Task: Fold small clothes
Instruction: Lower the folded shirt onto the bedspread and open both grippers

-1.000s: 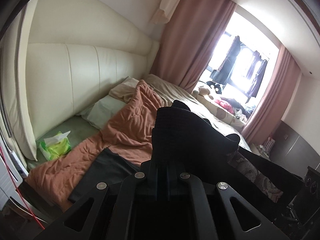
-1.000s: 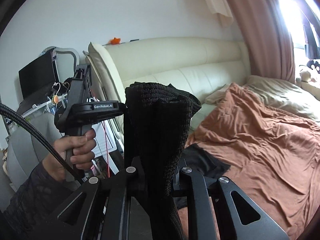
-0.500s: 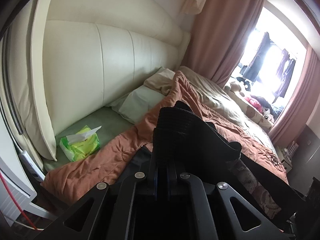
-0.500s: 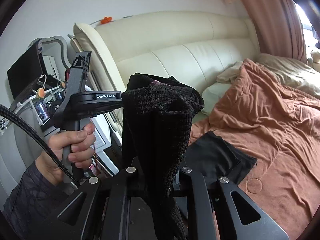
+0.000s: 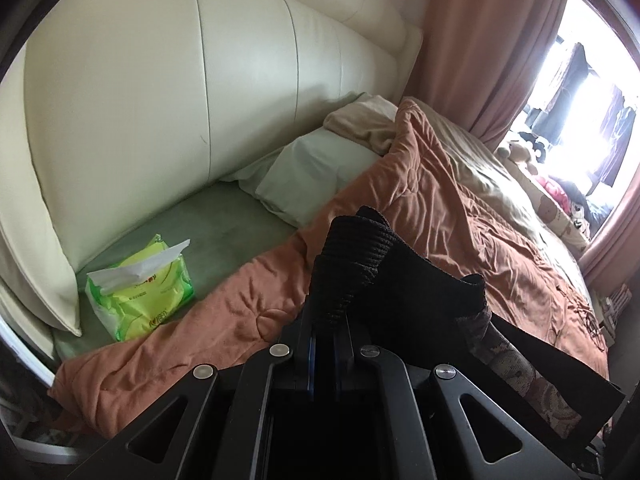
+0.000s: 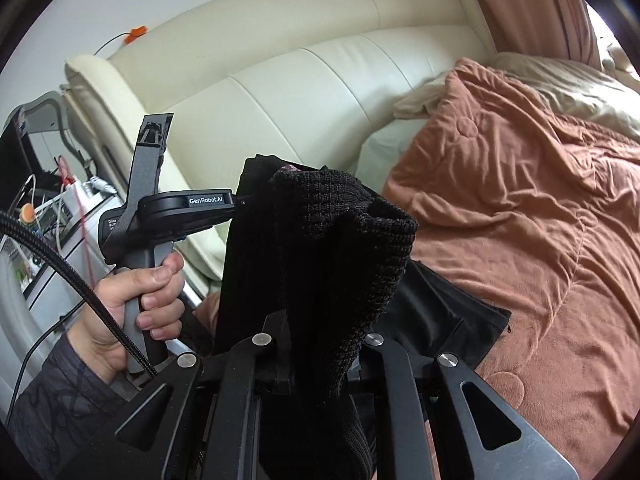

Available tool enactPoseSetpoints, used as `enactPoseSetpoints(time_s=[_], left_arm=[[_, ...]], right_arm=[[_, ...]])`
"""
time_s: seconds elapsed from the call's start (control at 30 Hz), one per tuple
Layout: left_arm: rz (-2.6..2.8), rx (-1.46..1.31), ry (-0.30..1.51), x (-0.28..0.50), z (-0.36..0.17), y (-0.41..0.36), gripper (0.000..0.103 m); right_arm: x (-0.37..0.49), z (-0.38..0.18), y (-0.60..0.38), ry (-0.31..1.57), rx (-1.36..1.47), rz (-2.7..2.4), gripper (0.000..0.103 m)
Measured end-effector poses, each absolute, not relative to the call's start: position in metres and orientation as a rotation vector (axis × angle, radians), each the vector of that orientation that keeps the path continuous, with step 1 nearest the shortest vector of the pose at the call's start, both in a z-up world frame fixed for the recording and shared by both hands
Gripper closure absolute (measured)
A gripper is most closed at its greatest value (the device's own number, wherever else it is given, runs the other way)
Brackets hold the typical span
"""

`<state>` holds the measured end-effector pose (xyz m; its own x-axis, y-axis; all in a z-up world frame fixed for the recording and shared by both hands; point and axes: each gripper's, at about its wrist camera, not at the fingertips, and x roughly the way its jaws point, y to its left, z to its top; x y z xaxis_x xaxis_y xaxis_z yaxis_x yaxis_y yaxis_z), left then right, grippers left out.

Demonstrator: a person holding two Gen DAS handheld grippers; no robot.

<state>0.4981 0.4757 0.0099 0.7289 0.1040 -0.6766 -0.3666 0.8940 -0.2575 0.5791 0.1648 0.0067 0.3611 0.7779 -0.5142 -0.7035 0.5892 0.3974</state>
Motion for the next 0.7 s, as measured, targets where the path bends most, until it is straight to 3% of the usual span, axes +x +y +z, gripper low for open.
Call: enactPoseSetpoints(time_s=[0.13, 0.17, 0.2, 0.23, 0.27, 0.3, 0.33, 0.7], left_arm=[[0.304, -0.347, 0.748, 0.530, -0.012, 0.476, 0.096], [0.315, -0.333, 0.767, 0.537, -0.019, 0.476, 0.095], [0.325, -0.325, 0.789, 0.543, -0.027, 0.475, 0.086], [0.340, -0.324, 0.821, 0.548, -0.037, 0.475, 0.071], [0.361, -0.326, 0.835, 0.549, -0.045, 0.477, 0.062], [0.385, -0.330, 0.840, 0.548, -0.050, 0.479, 0.051], [0.392, -0.330, 0.833, 0.544, -0.055, 0.479, 0.047], [0.333, -0.385, 0.891, 0.514, -0.075, 0.476, 0.047]], right_arm=[[0.607, -0.026, 0.168, 0.766, 0.116, 0.853, 0.090], [0.617, -0.036, 0.168, 0.788, 0.104, 0.794, 0.085], [0.630, -0.048, 0.166, 0.820, 0.106, 0.744, 0.068], [0.643, -0.062, 0.163, 0.862, 0.115, 0.693, 0.053], [0.656, -0.076, 0.155, 0.905, 0.134, 0.643, 0.028], [0.664, -0.084, 0.149, 0.921, 0.152, 0.622, 0.026], [0.672, -0.095, 0.141, 0.944, 0.172, 0.610, 0.026], [0.671, -0.114, 0.123, 1.058, 0.237, 0.635, 0.026]])
